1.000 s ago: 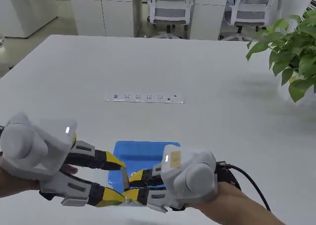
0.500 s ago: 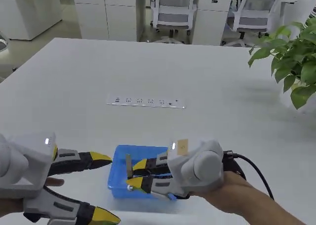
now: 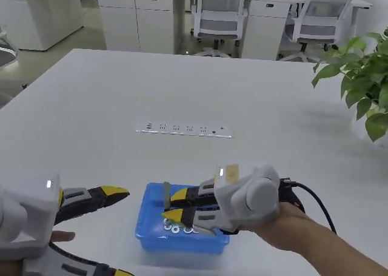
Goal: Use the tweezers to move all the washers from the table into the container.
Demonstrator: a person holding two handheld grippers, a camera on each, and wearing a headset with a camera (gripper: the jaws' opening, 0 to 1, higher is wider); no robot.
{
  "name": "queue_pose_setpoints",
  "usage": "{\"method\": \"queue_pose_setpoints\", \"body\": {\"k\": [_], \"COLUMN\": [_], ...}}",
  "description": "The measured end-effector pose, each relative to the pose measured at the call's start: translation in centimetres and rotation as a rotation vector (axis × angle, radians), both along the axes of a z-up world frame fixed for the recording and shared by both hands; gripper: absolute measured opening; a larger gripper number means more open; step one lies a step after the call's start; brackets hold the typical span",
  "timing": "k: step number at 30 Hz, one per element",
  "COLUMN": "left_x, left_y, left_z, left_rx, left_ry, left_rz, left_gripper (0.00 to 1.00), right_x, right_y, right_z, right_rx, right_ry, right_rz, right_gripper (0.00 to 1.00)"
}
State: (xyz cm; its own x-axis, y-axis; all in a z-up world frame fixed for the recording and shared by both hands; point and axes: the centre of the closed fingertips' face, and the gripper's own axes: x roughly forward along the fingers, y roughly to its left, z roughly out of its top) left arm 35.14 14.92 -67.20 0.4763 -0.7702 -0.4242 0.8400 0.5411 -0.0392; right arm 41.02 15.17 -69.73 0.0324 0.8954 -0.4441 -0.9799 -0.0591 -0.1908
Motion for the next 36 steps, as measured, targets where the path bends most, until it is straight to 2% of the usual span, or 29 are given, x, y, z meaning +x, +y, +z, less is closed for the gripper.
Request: {"method": "queue_pose_setpoints", "body": {"k": [3,14,18,25,29,36], "left_x": [0.2,0.6,1.0,1.8,2.4,3.7], "left_y": [0.3,0.8,1.1,1.3,1.1,0.6], "left_z": [0.0,-0.7,-0.7,-0.9,-0.7,-0.5], "left_rx": [-0.001,0.002,0.006,0.021,0.02,0.023], "left_ry": [-0.02,-0.01,-0.012,-0.013,-0.017,-0.032], "left_rz": [0.014,0.031,0.034,0.027,0.018,0.007], "left_gripper": [0.99,0.99,0.99,0.97,0.92,0.9], "right_x": [0.5,1.8,2.1,2.4,2.3,2.5], "right_y": [0.2,0.5,0.7,0.8,0.9,0.8], "right_z": [-0.5,-2.8,-3.6,-4.6,-4.9,-5.6], "right_rx": [-0.007,-0.034,-0.051,-0.073,-0.081,-0.093], "right_ry": [0.003,0.022,0.032,0.022,0.022,0.031], "right_rz": [0.007,0.015,0.018,0.032,0.044,0.044], "right_gripper": [0.09,0.09,0.09,0.09,0.09,0.09]}}
